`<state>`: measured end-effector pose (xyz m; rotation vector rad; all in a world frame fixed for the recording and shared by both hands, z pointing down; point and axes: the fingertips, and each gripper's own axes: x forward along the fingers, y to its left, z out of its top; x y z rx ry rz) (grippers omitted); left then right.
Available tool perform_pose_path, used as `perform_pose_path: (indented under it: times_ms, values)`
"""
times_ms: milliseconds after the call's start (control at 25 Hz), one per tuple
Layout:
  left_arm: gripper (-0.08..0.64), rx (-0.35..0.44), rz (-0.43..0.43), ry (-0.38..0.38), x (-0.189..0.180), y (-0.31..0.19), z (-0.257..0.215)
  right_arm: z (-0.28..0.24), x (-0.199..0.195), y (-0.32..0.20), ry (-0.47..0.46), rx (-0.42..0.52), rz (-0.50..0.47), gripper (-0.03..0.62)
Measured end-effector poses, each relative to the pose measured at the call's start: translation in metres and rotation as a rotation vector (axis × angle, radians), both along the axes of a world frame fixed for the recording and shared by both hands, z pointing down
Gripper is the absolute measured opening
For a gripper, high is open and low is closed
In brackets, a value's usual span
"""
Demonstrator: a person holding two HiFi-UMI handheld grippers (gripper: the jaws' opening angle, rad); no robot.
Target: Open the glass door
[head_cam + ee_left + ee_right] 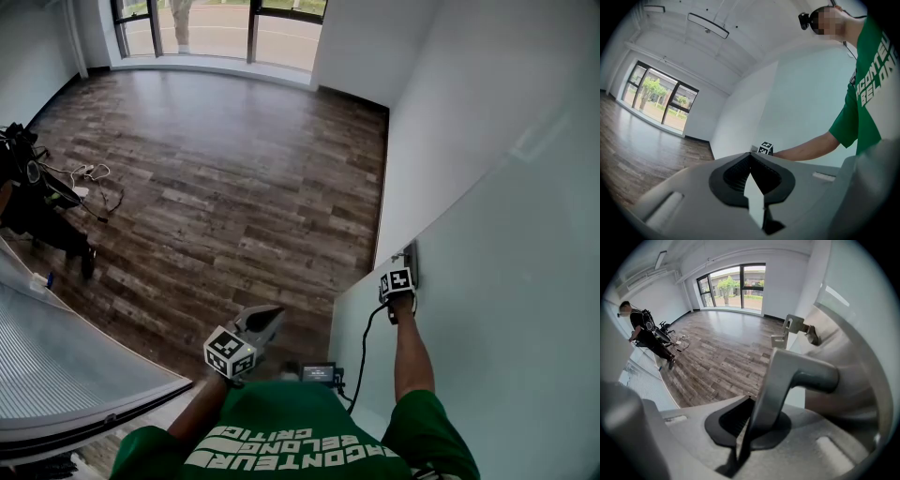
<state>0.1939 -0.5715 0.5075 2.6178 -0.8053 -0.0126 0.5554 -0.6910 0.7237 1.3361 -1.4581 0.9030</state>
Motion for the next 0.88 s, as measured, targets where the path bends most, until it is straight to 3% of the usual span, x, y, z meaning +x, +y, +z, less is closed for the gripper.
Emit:
perform_pose_path:
  times_ms: [880]
  values:
    - [0.017,-0.017,0.031,0.004,0.026,-0.007,0.000,-0.005,0.031,0.001,0.001,0.000,0.038,-0.006]
